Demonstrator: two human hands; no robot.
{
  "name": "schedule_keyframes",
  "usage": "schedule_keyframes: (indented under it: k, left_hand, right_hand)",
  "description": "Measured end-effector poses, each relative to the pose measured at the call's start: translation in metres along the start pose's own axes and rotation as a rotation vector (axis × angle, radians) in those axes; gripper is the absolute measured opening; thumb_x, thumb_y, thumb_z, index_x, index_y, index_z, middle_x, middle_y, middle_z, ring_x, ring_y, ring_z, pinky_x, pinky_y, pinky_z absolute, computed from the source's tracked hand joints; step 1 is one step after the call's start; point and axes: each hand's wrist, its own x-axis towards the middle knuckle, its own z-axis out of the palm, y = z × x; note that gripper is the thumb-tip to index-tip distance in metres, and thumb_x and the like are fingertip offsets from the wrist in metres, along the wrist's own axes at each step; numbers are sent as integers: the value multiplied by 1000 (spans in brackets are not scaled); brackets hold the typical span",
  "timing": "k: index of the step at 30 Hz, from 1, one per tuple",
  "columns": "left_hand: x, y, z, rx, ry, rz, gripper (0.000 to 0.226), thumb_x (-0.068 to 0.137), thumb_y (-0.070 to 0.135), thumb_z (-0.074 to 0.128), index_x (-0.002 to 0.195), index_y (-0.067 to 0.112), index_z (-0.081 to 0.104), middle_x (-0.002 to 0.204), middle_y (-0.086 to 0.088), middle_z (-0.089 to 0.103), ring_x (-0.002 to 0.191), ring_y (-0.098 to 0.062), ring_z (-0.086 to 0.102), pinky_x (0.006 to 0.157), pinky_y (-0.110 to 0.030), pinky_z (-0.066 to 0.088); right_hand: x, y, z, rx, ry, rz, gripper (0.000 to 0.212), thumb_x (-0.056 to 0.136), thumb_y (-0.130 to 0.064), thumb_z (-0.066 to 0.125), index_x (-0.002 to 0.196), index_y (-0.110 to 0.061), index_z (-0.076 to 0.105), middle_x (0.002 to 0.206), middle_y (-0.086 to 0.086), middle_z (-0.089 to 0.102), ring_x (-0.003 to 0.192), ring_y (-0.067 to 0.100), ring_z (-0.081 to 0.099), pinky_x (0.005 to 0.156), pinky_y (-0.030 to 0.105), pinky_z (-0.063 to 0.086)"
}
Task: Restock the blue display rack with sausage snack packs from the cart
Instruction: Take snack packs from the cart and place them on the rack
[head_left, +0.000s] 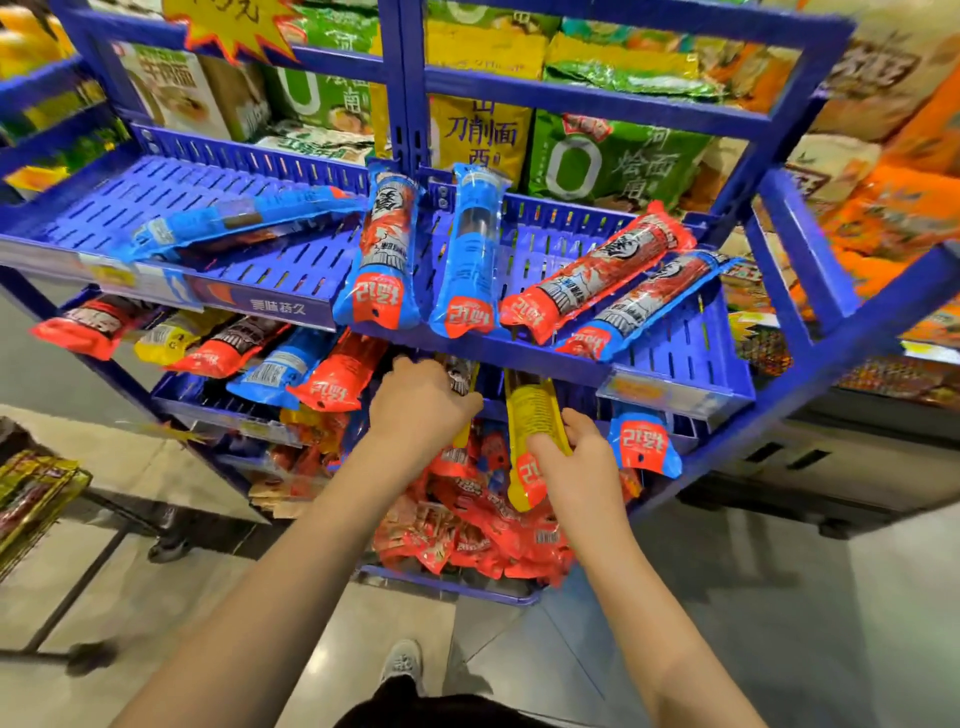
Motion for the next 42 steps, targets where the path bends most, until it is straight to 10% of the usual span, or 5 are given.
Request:
schedule_keyframes:
  k: [9, 20, 29, 33, 42]
  left_hand:
    - [-100, -14, -9, -239, -1, -129, 48, 78, 40, 68, 111, 16, 42, 99, 0, 57, 92, -24, 58, 73, -36, 47]
    - [-215, -94, -9, -848, 284, -463, 8, 87, 30, 60, 90, 36, 57, 84, 9, 63, 57, 11, 57, 51, -9, 43]
    - [-267, -225, -33, -1047, 552, -728, 15, 89, 25, 60, 103, 25, 60, 82, -2, 63, 44, -4, 53, 45, -16, 44]
    - [-298, -308, -48, -1042, 642, -814, 20, 85, 30, 67, 103, 24, 61, 84, -4, 64, 44, -1, 52, 45, -14, 42]
    - [-325, -458, -99, -1082, 735, -937, 24, 86, 23, 67, 106, 14, 57, 76, 0, 61, 38, 1, 52, 41, -13, 43]
  right_hand:
    - [-32, 12, -13, 336, -224, 121, 40, 75, -13, 62, 114, -18, 54, 88, 2, 65, 68, 11, 60, 52, 15, 47]
    - [-93, 14, 21, 341, -513, -20, 62, 53, -30, 61, 114, -24, 55, 105, 7, 68, 94, 22, 62, 85, 42, 49]
    - [-153, -29, 164, 254, -897, -61, 64, 56, -25, 62, 119, -19, 52, 109, 10, 66, 100, 24, 62, 88, 39, 48]
    - [-197, -44, 248, 186, -1042, -33, 57, 59, -19, 55, 117, -18, 53, 92, -2, 66, 75, -1, 61, 62, 14, 47]
    - [-269, -66, 387, 109, -1125, 102, 47, 61, -21, 53, 108, -20, 59, 82, 2, 64, 58, 2, 59, 49, 17, 46]
